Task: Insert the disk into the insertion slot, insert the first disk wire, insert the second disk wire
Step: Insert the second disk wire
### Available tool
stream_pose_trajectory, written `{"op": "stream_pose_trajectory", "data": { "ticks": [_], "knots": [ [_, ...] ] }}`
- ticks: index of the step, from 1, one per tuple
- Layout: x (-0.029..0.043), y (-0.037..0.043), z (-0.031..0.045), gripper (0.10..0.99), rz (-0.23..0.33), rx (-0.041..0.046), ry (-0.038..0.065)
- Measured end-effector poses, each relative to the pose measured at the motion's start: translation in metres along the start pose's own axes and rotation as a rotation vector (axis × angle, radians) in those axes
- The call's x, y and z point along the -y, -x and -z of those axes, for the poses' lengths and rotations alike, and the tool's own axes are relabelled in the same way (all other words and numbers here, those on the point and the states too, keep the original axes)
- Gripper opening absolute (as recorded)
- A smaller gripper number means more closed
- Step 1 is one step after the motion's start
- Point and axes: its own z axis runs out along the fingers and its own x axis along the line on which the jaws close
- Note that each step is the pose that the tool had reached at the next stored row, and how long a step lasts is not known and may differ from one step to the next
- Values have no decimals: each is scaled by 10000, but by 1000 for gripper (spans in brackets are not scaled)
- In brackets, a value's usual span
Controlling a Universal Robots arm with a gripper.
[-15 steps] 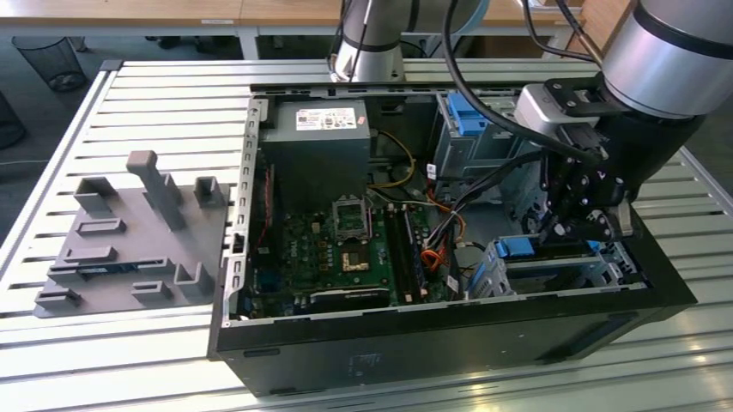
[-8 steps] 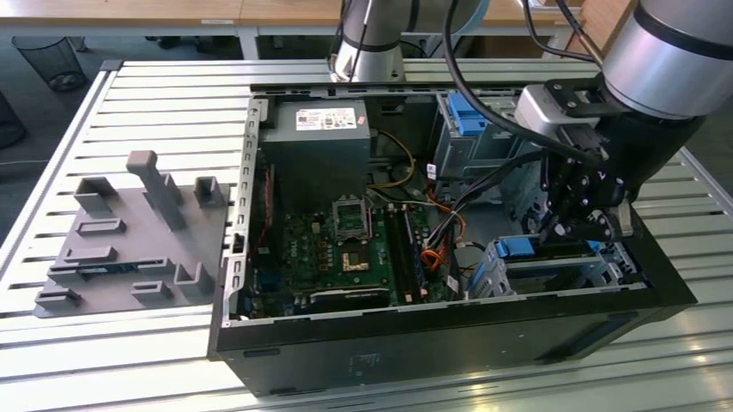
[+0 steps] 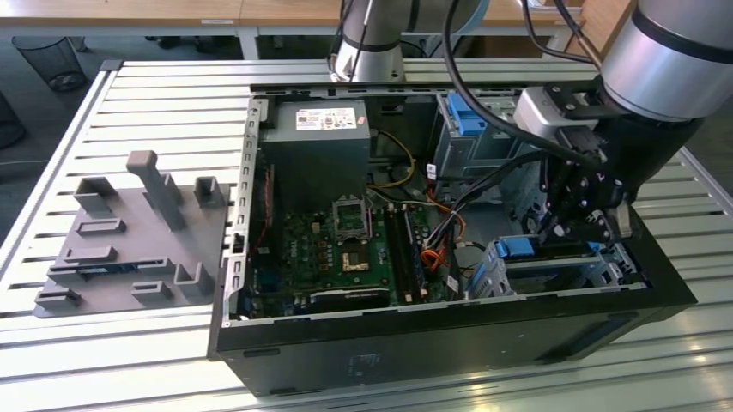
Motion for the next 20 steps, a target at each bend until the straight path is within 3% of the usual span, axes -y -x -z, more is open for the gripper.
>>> {"op": "stream_pose_trajectory", "data": {
  "ticks": [13,15,16,20],
  "knots": [
    [1,0,-31,145,0,2,0],
    [1,0,-31,157,0,3,0],
    [1,0,-31,220,0,3,0],
    [1,0,-11,220,0,1,0]
  ]
}}
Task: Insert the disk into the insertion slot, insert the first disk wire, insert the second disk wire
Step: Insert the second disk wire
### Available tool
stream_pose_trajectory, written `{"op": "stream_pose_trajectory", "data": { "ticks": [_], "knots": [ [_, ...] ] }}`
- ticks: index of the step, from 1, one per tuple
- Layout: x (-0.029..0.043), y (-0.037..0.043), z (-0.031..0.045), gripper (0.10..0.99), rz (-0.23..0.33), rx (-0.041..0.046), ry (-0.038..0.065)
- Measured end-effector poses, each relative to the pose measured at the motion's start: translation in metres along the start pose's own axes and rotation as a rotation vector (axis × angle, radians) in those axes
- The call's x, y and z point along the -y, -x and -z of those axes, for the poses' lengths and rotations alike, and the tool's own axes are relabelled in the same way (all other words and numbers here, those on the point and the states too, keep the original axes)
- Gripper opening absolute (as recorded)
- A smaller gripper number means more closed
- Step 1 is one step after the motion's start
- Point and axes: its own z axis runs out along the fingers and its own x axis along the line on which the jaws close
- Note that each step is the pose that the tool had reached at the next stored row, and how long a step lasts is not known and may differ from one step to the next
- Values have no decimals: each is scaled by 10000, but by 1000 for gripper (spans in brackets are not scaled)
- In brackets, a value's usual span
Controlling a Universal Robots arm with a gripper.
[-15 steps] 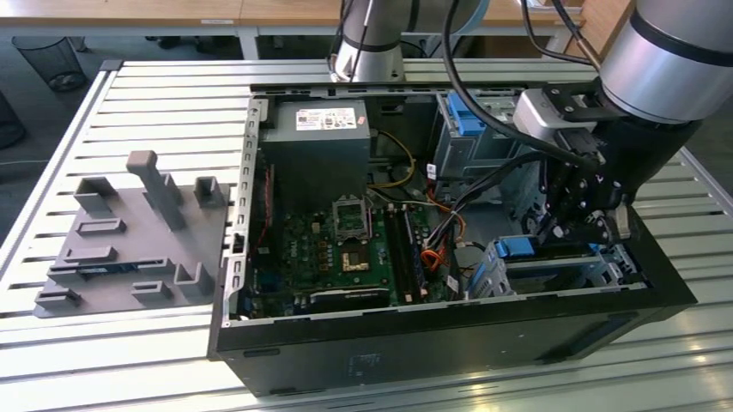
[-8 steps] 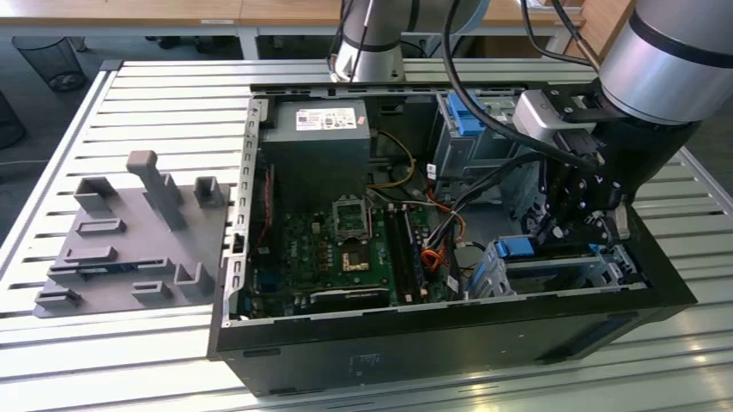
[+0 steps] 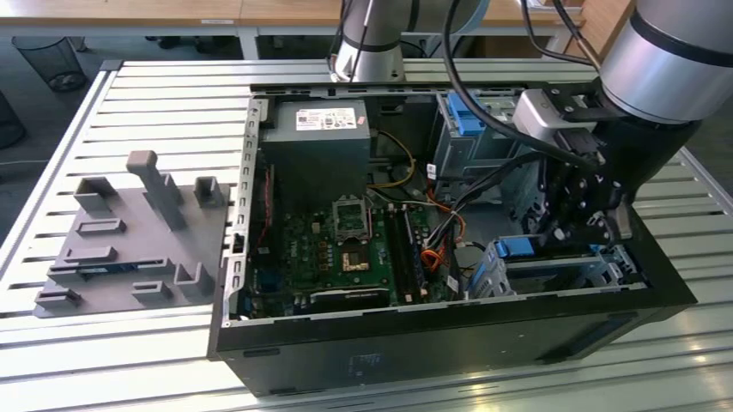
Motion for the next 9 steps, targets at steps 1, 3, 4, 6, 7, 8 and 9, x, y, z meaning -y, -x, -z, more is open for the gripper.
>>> {"op": "stream_pose_trajectory", "data": {
  "ticks": [1,3,4,6,7,8,9],
  "knots": [
    [0,0,9,220,0,-1,0],
    [0,-1,21,220,0,0,0],
    [0,-1,29,220,0,-1,0],
    [0,0,46,220,0,-1,0],
    [1,-1,56,220,0,-2,0],
    [1,-1,65,220,0,-2,0],
    [1,-1,72,220,0,-1,0]
  ]
}}
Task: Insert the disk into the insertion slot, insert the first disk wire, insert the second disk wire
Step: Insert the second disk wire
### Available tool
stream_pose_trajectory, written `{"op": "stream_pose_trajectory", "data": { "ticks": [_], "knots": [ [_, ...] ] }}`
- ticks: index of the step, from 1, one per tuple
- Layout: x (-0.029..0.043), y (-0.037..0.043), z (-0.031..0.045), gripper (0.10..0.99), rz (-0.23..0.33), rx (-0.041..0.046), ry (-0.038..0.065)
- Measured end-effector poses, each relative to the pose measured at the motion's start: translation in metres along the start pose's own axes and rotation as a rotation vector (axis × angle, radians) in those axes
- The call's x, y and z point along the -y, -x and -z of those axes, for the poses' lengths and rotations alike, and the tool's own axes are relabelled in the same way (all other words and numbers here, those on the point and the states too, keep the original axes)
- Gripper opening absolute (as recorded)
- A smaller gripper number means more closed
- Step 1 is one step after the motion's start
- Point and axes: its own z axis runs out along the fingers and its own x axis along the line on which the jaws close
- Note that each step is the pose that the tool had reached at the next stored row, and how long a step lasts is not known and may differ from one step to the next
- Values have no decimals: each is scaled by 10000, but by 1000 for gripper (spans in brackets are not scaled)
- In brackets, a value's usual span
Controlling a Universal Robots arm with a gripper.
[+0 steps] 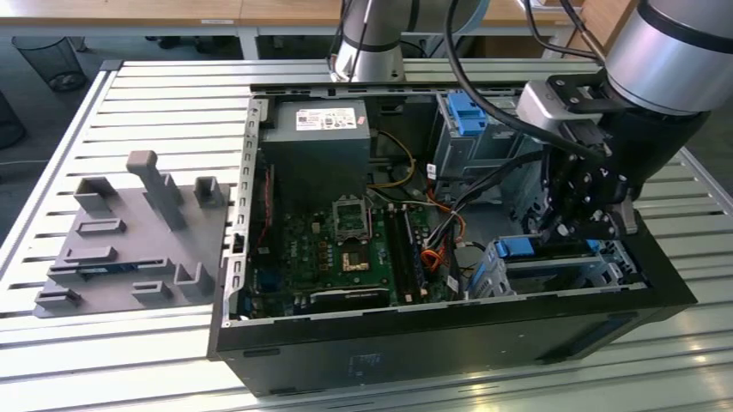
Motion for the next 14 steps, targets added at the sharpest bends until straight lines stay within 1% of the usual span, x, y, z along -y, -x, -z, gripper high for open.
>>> {"op": "stream_pose_trajectory", "data": {
  "ticks": [4,5,6,7,8,14],
  "knots": [
    [0,-1,23,220,0,0,1],
    [0,-1,29,204,0,0,2],
    [0,-1,32,141,0,1,2],
    [1,0,35,141,0,2,2],
    [1,0,37,106,0,2,3],
    [1,-1,60,106,0,0,8]
  ]
}}
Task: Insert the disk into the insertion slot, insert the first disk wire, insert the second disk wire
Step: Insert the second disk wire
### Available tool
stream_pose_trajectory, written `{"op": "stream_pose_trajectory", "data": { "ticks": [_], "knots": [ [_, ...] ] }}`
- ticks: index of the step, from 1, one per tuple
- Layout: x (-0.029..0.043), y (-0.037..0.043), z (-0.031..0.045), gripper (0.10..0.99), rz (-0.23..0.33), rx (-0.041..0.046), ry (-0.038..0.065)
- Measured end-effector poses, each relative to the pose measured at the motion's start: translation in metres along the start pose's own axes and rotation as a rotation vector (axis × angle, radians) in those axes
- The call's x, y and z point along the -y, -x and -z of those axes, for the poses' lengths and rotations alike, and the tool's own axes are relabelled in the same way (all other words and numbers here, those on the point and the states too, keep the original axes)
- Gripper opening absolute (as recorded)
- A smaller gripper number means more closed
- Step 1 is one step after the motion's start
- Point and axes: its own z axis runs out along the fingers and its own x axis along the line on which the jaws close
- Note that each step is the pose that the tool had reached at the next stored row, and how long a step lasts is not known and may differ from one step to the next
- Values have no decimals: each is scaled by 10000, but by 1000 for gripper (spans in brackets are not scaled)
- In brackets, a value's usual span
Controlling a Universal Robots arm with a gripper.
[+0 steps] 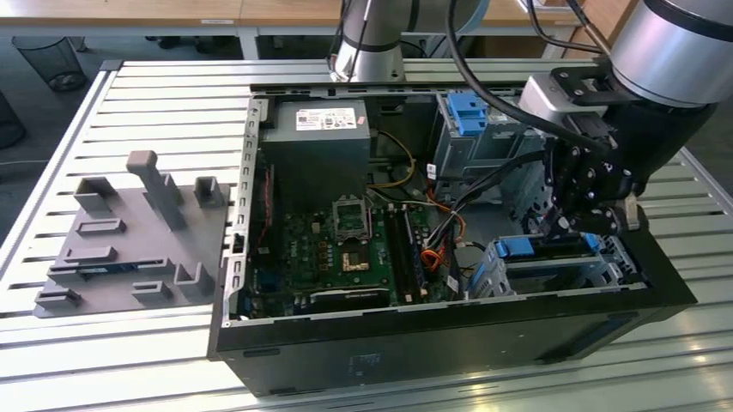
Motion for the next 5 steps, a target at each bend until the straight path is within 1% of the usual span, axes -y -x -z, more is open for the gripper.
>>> {"op": "stream_pose_trajectory", "data": {
  "ticks": [5],
  "knots": [
    [0,0,11,106,0,3,3]
  ]
}}
